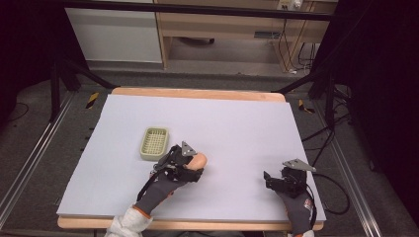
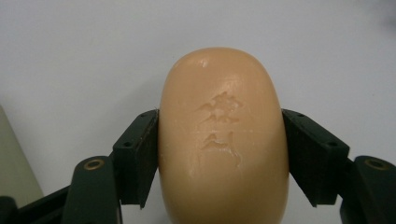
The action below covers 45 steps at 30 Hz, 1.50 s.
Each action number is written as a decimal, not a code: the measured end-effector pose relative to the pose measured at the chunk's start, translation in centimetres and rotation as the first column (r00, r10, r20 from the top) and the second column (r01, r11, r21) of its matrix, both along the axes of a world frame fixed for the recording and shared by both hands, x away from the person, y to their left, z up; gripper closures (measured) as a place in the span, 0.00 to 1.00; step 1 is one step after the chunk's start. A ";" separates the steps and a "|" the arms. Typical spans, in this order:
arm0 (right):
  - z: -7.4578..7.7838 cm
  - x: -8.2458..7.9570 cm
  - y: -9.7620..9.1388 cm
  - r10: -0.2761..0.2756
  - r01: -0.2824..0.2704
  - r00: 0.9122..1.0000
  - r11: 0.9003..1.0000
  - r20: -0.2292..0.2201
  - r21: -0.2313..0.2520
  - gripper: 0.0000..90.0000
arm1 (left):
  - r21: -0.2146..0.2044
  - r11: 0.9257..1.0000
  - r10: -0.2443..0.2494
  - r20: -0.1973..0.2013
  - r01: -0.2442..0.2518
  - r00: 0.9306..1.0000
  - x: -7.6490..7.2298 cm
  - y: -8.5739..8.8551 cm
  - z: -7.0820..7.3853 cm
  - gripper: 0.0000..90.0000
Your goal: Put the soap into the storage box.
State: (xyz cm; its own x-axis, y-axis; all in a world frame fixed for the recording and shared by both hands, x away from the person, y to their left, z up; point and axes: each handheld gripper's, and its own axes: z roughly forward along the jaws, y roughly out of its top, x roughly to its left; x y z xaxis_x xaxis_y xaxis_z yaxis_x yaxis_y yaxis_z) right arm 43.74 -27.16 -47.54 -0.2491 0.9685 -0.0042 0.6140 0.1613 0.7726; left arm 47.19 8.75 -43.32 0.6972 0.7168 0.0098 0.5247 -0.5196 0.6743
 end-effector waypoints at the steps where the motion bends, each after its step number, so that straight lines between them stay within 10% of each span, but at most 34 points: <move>1: 0.0 0.0 0.0 -0.001 0.001 1.000 1.000 0.000 0.003 0.11 | 0.001 1.000 0.001 0.001 -0.001 1.000 0.0 0.2 0.0 0.35; 45: 0.0 0.0 0.1 0.012 -0.012 1.000 1.000 0.002 -0.012 0.11 | -0.086 0.982 0.174 0.045 -0.170 0.984 2.1 6.9 2.8 0.35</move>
State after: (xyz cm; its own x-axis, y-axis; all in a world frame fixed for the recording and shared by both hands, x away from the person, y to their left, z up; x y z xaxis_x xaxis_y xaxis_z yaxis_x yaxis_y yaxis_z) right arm 43.72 -27.08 -47.56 -0.2603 0.9654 -0.0164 0.6103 0.1776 0.7720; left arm 49.27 15.62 -40.49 0.5638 0.8256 -0.0205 0.5643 -0.3670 0.7395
